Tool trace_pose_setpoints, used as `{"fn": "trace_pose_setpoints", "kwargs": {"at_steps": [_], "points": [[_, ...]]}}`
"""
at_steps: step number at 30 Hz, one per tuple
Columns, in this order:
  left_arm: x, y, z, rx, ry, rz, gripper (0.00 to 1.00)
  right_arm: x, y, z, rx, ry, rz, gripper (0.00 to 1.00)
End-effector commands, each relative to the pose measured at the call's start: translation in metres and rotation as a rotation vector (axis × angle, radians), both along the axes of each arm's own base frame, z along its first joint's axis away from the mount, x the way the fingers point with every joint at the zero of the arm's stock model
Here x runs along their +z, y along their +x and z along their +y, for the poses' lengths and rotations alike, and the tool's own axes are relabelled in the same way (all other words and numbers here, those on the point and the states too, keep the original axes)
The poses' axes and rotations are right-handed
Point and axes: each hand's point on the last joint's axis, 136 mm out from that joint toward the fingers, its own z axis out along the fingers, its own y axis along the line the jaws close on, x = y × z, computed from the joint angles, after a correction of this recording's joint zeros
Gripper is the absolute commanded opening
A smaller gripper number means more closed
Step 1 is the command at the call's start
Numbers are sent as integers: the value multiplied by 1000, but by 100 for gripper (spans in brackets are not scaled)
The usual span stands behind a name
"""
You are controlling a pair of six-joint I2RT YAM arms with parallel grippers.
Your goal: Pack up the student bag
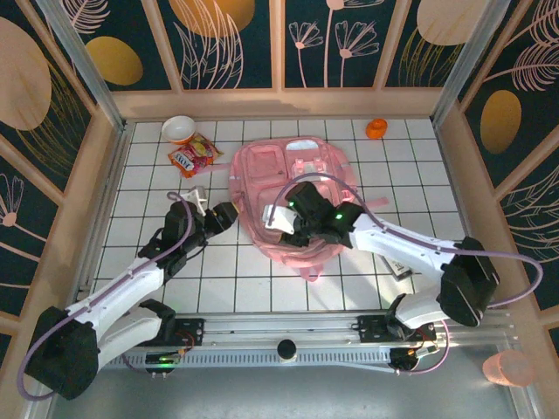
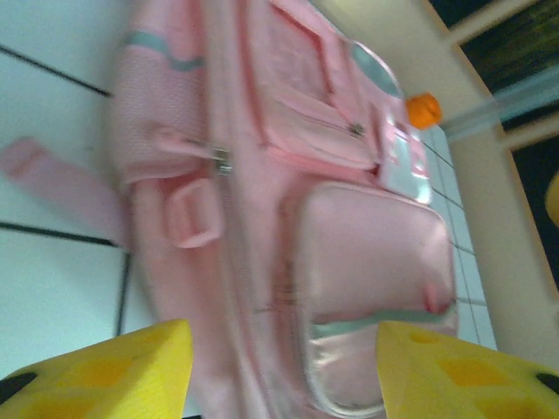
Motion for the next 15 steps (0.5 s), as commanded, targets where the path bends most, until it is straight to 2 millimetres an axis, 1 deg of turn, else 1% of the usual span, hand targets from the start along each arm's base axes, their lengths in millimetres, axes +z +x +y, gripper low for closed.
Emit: {"fn": "trace_pose_setpoints", "kwargs": {"at_steps": [1, 4, 7, 11, 14, 15], "points": [[1, 3, 15, 99, -43, -11, 57, -19, -11, 5, 28, -62, 38, 48], [0, 4, 20, 119, -30, -20, 56, -36, -14, 7, 27, -94, 59, 49], [-2, 6, 19, 117, -25, -17, 56, -43, -15, 9, 34, -110, 75, 51], [-4, 9, 15, 103, -17, -9, 56, -38, -24, 14, 75, -95, 91, 52], [-7, 10, 14, 95, -4, -4, 56, -32, -38, 16, 123, -97, 85, 52], [-8, 11, 14, 91, 1, -1, 56, -33, -44, 15, 137, -109, 81, 52]]}}
